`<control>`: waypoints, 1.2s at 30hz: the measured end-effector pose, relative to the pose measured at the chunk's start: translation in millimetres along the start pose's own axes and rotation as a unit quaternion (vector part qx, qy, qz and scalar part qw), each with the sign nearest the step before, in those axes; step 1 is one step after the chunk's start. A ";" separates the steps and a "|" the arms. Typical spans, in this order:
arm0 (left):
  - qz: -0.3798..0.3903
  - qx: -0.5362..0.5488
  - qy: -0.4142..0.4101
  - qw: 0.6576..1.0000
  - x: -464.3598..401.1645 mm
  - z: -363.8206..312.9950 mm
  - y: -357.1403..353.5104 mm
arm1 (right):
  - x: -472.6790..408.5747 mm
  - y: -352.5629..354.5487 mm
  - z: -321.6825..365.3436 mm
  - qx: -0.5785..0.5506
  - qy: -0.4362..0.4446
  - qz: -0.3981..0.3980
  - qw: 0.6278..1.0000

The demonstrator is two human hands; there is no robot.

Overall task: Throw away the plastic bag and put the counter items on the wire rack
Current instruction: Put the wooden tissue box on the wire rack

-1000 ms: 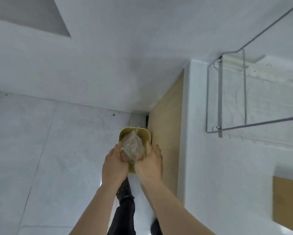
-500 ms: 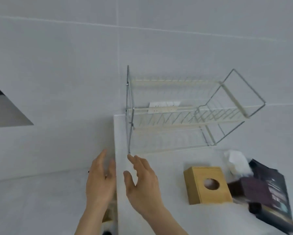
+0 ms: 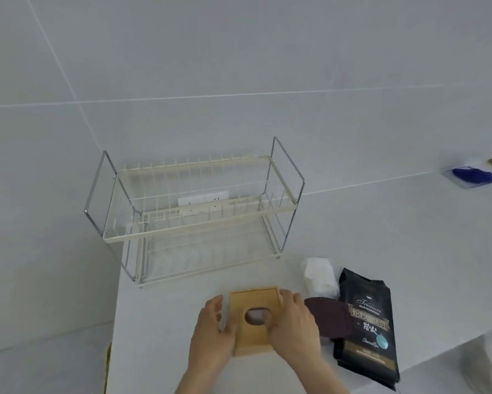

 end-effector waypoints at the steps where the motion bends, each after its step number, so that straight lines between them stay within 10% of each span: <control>1: 0.009 0.005 0.034 0.999 0.5 6.1 -9.8 | -1.0 -6.5 -5.5 -0.001 -0.005 0.024 1.000; 10: 0.010 0.046 0.142 0.989 17.0 24.4 -35.5 | -1.5 -31.4 -23.0 -0.077 -0.034 0.133 0.988; 36: -0.194 0.066 0.005 0.979 -96.6 -43.3 140.8 | -110.0 3.1 184.9 -0.263 0.130 0.062 0.954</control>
Point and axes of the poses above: each hand's wrist, its own x-axis away from the middle knuckle, its own y-axis out of the back of the hand, z = x × y, the point moved 7 cm from there along -x, towards the middle knuckle, and after that the axes turned 8 degrees about x, right-handed, at the moved point
